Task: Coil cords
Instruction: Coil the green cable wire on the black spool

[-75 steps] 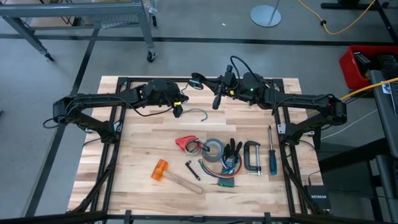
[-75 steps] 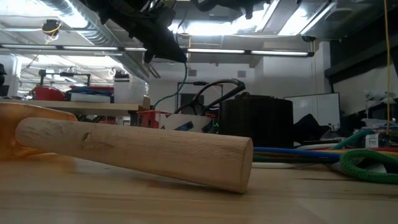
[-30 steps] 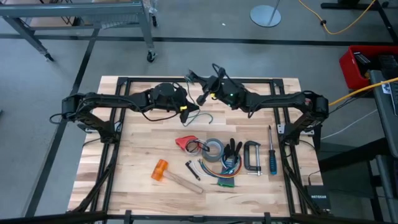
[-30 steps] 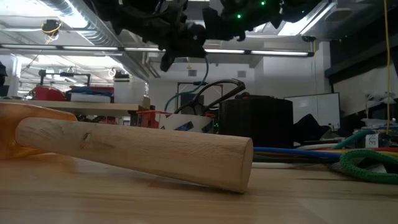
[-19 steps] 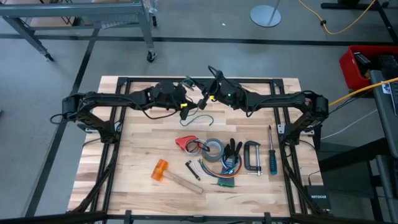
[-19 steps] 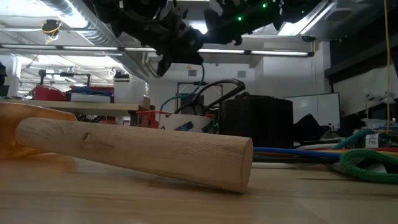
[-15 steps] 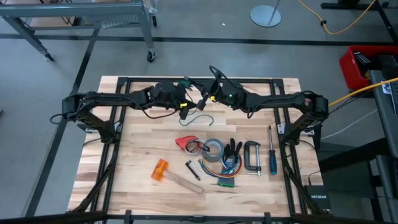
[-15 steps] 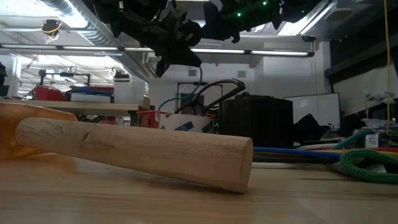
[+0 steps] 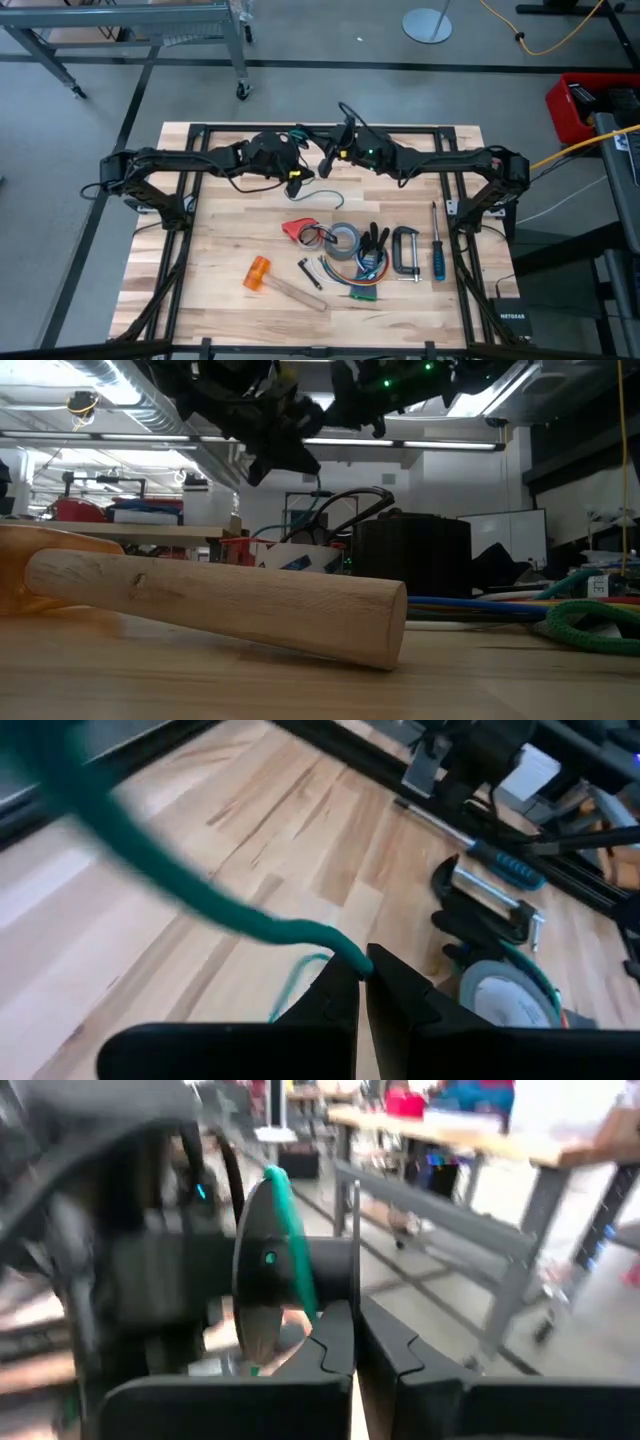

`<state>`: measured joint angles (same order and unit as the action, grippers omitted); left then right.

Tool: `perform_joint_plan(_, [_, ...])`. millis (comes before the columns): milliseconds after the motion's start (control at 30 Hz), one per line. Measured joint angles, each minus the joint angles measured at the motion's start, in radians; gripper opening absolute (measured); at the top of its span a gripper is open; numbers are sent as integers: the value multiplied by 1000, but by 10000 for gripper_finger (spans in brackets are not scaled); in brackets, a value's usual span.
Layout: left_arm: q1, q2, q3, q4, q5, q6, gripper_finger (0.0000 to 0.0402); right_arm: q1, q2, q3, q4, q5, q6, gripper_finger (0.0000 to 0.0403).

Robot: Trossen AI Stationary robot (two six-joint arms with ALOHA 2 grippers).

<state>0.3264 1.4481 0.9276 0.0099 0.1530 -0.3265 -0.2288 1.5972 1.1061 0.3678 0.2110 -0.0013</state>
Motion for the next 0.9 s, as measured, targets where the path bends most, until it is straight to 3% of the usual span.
perform_joint_plan(533, [56,-41,1,-150,-6,2,0,0,-127,-2,-270,-66,5,1])
perform_joint_plan(900, [68,-40,2,-153,-3,17,0,0,-142,-2,-273,-292,76,1])
